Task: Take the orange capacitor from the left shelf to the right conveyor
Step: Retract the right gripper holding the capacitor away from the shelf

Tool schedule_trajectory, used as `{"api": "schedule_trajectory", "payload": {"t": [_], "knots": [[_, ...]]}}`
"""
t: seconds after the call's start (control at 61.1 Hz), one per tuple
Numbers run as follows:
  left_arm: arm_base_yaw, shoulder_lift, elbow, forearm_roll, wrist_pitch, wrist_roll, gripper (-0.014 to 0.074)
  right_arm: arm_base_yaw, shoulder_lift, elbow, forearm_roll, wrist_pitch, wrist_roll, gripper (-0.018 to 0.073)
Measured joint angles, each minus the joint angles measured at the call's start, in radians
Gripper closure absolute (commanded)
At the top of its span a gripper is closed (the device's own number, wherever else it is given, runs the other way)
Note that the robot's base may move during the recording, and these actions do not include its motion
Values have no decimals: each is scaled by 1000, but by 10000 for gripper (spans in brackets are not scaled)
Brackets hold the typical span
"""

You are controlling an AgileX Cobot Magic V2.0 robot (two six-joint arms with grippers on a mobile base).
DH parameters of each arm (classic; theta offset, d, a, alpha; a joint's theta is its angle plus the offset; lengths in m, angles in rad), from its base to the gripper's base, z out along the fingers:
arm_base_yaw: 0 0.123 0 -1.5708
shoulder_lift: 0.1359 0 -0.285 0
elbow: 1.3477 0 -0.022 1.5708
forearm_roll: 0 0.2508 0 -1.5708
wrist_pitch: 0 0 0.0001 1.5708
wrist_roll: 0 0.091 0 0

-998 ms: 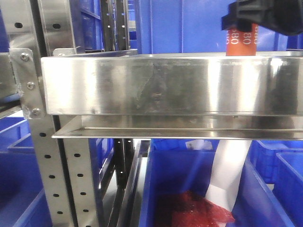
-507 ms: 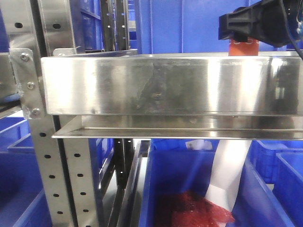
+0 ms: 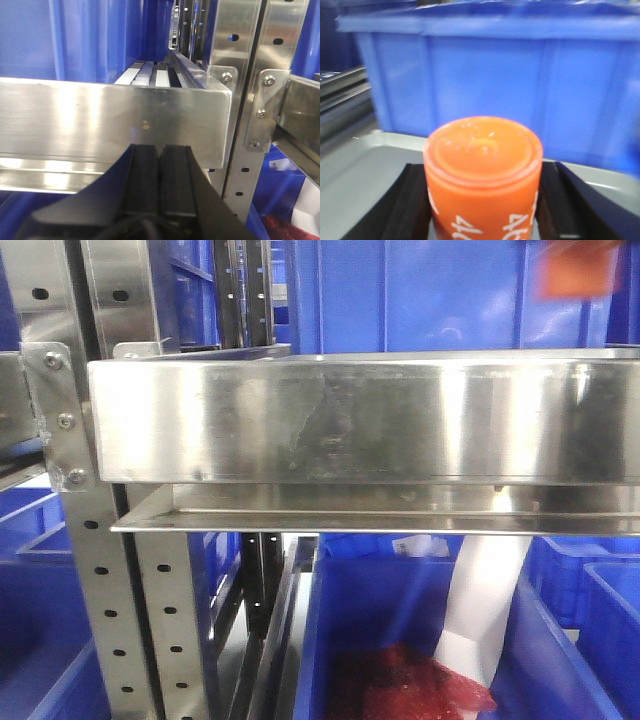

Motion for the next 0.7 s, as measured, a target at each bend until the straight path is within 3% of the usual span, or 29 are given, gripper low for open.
{"api": "schedule_trajectory", "payload": {"t": [0.262, 0.704], "knots": [[0, 0, 0, 0, 0, 0, 723, -127, -302, 57, -74, 287, -9, 403], [0, 0, 0, 0, 0, 0, 723, -132, -849, 137, -78, 600, -9, 403]]}}
